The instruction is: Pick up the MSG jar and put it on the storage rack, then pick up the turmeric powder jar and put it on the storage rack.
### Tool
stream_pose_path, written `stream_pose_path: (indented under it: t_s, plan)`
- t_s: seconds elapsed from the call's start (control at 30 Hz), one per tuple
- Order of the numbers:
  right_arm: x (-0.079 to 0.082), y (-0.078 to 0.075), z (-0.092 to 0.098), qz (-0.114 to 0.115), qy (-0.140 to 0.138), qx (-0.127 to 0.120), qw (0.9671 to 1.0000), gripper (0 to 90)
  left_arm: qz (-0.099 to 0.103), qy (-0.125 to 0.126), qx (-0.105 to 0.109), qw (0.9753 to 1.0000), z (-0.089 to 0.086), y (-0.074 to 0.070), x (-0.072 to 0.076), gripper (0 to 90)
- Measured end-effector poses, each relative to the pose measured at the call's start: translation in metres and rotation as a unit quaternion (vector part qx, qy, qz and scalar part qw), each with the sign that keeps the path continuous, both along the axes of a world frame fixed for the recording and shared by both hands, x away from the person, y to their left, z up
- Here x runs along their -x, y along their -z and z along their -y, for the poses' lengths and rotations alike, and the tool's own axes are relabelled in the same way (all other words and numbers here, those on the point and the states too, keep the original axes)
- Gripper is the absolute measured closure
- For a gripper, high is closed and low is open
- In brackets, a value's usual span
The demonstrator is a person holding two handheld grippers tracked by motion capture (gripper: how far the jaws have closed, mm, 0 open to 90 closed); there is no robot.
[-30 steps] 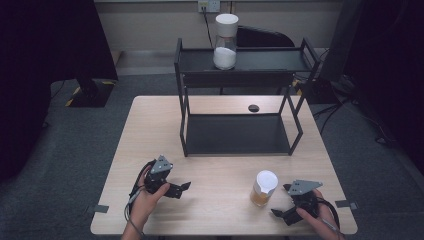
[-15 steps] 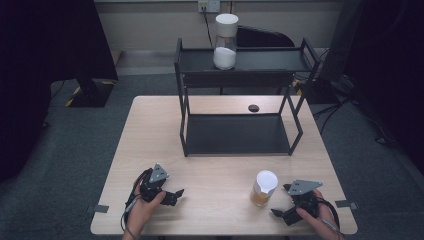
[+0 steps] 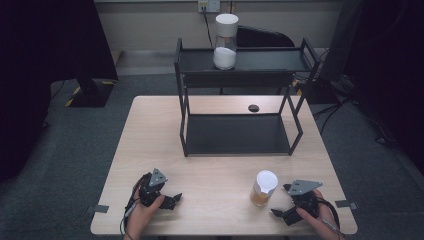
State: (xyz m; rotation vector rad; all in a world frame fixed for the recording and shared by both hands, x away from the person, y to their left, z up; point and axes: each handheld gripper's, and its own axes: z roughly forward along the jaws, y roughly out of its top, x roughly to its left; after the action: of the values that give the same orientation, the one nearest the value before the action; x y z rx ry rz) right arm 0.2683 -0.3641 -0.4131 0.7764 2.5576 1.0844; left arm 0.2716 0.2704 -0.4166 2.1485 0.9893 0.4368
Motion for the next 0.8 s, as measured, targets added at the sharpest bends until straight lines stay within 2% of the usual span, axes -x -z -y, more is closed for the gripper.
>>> stream_pose_path:
  t_s: [0.57, 0.63, 0.73, 0.8]
  plan:
    - [-0.0005, -0.0011, -0.0007, -0.001, 0.0, 0.001, 1.0, 0.2, 0.001, -0.004, 0.001, 1.0, 0.0008, 0.0004, 0.0001, 0.0]
    - [0.0005, -0.0023, -0.0024, 0.004, 0.0, 0.004, 1.0, 1.3, 0.001, -0.004, 0.001, 1.0, 0.0008, 0.0004, 0.0001, 0.0]
    - [-0.0029, -0.0045, -0.0016, -0.002, -0.004, -0.01, 0.9999, 1.3, 0.001, -0.004, 0.0, 1.0, 0.0008, 0.0004, 0.0001, 0.0]
    - [-0.0033, -0.0077, -0.0032, 0.003, -0.006, -0.013, 0.9999, 1.3, 0.001, -0.004, 0.0, 1.0, 0.0009, 0.0004, 0.0001, 0.0]
